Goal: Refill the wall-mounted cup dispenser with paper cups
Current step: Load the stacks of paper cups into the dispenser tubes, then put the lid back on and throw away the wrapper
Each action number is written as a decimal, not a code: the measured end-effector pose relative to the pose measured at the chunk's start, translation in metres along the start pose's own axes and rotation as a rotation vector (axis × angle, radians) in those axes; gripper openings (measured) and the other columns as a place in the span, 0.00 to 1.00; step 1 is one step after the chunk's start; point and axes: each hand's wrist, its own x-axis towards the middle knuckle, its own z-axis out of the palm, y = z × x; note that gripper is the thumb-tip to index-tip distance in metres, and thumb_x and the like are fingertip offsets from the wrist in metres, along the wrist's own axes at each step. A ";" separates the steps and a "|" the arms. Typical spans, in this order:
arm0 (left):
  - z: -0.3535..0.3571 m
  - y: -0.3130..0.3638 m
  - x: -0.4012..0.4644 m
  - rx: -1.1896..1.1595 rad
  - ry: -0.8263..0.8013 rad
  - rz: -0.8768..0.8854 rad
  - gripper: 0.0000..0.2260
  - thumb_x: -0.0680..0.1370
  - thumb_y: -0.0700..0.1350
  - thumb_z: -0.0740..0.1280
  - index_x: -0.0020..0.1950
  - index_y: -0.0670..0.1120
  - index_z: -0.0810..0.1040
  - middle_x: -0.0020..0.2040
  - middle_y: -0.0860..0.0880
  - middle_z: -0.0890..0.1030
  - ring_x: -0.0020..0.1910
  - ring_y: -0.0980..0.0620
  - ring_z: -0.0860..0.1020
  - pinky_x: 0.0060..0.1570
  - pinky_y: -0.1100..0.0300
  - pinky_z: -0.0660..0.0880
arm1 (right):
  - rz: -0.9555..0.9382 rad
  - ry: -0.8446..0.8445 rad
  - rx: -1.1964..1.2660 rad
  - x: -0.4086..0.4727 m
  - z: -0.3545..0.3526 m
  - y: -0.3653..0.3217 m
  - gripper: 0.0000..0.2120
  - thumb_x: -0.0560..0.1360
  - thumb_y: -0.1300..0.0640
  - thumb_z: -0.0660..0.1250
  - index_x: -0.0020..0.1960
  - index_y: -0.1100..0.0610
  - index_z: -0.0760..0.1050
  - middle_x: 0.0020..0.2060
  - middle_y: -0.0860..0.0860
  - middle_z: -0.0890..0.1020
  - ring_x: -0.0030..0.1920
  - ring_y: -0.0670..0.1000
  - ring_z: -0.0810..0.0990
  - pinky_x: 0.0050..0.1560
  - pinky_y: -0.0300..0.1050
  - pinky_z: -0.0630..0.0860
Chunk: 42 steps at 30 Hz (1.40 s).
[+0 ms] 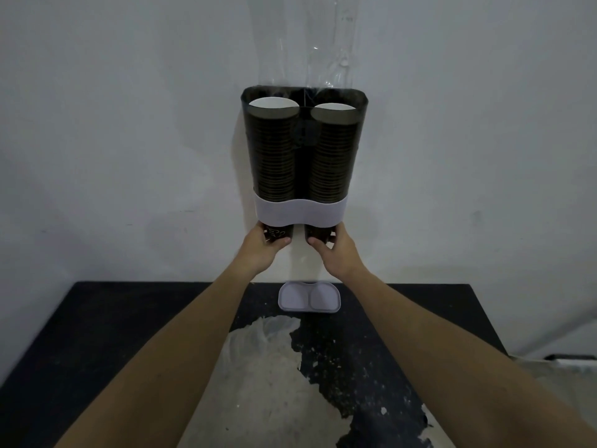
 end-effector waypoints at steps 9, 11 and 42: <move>0.000 0.002 -0.005 -0.015 0.049 -0.004 0.31 0.70 0.50 0.79 0.69 0.52 0.70 0.53 0.59 0.77 0.48 0.68 0.74 0.43 0.73 0.68 | 0.019 0.051 0.056 -0.003 0.003 -0.004 0.24 0.74 0.52 0.77 0.63 0.50 0.67 0.55 0.46 0.77 0.51 0.44 0.78 0.43 0.27 0.73; 0.000 0.002 -0.006 -0.020 0.037 -0.015 0.29 0.70 0.51 0.79 0.68 0.54 0.70 0.52 0.63 0.76 0.48 0.69 0.74 0.42 0.75 0.68 | 0.014 0.040 0.046 -0.004 0.003 -0.002 0.24 0.75 0.51 0.76 0.65 0.51 0.68 0.56 0.47 0.78 0.52 0.46 0.78 0.46 0.29 0.72; 0.087 -0.130 0.001 0.548 -0.293 -0.628 0.29 0.84 0.54 0.53 0.79 0.38 0.56 0.77 0.38 0.60 0.72 0.41 0.65 0.71 0.53 0.65 | 0.601 -0.003 -0.437 -0.023 0.055 0.171 0.14 0.83 0.60 0.56 0.67 0.58 0.73 0.67 0.58 0.73 0.66 0.56 0.72 0.67 0.48 0.67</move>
